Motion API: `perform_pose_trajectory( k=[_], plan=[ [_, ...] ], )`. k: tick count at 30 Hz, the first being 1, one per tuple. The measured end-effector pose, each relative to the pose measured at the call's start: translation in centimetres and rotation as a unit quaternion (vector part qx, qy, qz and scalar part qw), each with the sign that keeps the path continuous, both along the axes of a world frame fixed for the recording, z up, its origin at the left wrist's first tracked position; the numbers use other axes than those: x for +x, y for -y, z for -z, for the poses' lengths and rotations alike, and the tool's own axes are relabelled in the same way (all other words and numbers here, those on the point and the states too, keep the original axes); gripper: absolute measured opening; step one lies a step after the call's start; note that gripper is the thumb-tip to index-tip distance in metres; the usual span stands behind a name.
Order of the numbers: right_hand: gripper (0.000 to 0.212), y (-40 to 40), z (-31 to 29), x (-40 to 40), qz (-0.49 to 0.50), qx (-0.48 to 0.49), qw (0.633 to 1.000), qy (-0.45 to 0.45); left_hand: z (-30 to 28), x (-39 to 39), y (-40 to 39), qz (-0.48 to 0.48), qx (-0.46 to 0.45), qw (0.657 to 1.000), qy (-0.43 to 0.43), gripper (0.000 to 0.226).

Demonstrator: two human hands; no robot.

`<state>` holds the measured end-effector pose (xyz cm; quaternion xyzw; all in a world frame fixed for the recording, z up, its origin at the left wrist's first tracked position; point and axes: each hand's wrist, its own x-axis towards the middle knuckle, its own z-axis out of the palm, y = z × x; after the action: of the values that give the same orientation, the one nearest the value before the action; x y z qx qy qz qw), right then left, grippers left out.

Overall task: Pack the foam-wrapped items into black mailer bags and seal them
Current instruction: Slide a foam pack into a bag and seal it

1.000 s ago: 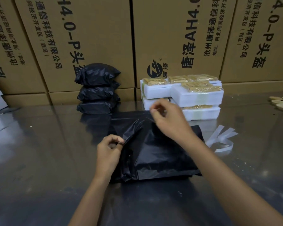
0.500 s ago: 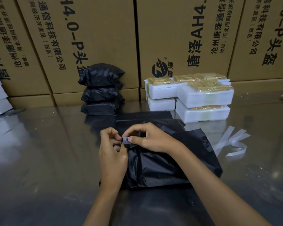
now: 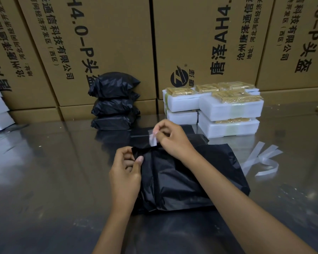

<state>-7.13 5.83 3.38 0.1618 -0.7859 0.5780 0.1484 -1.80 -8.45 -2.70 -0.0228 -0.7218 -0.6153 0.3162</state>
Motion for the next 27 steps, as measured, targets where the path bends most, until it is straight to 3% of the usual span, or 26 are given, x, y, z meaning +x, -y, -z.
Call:
perform_pose_trajectory(
  k=[3,6,9,14,16,20,24,27],
  plan=[
    [0.013,0.0,0.0,-1.2,0.054,-0.021,0.998,-0.008,-0.2,-0.4,0.1,0.033,0.093,0.995,0.023,0.012],
    [0.008,-0.1,0.3,-2.0,0.081,-0.005,0.996,-0.035,-0.5,-0.9,-0.3,-0.002,0.068,0.997,0.022,0.013],
    [0.007,-0.9,0.3,-2.7,0.134,0.038,0.988,-0.070,-0.2,-1.6,-0.4,-0.052,0.050,0.993,0.089,0.020],
    [0.008,-4.9,-1.1,-4.2,0.245,0.117,0.959,-0.084,0.8,-1.1,-0.9,-0.104,-0.224,0.946,0.208,0.025],
    [0.011,-7.0,-1.5,-4.7,0.274,0.056,0.960,-0.016,1.0,-0.7,-1.5,-0.094,-0.309,0.919,0.225,0.025],
    [0.012,-11.5,-1.6,-4.1,0.252,-0.192,0.940,0.129,0.9,-0.4,-2.6,-0.078,-0.403,0.882,0.233,0.028],
    [0.010,-15.5,-0.7,-2.5,0.266,-0.232,0.928,0.120,0.2,-0.3,-1.6,-0.083,-0.357,0.893,0.260,0.046],
    [0.016,-18.1,0.8,-1.3,0.295,-0.189,0.931,0.100,-0.5,-0.1,-1.5,-0.043,-0.326,0.935,0.130,0.023]
  ],
)
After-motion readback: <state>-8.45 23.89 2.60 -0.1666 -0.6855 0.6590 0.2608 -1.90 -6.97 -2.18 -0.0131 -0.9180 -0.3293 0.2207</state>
